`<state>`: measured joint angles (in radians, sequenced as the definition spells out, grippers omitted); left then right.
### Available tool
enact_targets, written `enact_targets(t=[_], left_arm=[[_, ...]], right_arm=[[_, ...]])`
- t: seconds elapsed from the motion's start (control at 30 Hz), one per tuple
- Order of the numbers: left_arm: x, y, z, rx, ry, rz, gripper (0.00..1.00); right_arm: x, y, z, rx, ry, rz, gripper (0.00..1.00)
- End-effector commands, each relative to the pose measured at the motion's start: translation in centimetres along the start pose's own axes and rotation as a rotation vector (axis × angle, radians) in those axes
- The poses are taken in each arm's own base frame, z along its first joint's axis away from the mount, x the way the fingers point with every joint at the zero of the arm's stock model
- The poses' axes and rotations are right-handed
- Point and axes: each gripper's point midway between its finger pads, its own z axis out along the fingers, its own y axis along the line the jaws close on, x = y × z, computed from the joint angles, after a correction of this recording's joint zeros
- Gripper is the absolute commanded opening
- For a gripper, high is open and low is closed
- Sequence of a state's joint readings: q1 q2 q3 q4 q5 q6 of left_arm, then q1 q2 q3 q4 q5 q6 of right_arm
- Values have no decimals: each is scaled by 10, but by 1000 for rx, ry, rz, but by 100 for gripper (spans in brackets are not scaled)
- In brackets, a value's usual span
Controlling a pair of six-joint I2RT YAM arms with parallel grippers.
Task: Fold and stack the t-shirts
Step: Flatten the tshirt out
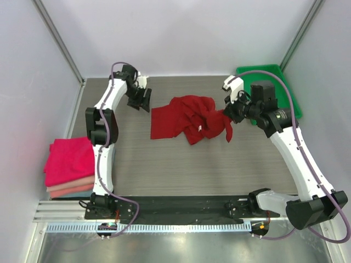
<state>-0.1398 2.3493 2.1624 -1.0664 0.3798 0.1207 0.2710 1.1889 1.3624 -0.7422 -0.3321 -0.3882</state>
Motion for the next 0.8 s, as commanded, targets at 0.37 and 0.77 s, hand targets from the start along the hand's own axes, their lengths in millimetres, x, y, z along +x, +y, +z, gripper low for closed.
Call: enact_targets(t=[0.37, 0.77], left_arm=[[-5, -36, 94, -90, 86, 224, 51], [-35, -76, -68, -93, -156, 232, 0]], right_arm=[[19, -8, -5, 37, 16, 42, 1], [-3, -79, 49, 229, 16, -6, 1]])
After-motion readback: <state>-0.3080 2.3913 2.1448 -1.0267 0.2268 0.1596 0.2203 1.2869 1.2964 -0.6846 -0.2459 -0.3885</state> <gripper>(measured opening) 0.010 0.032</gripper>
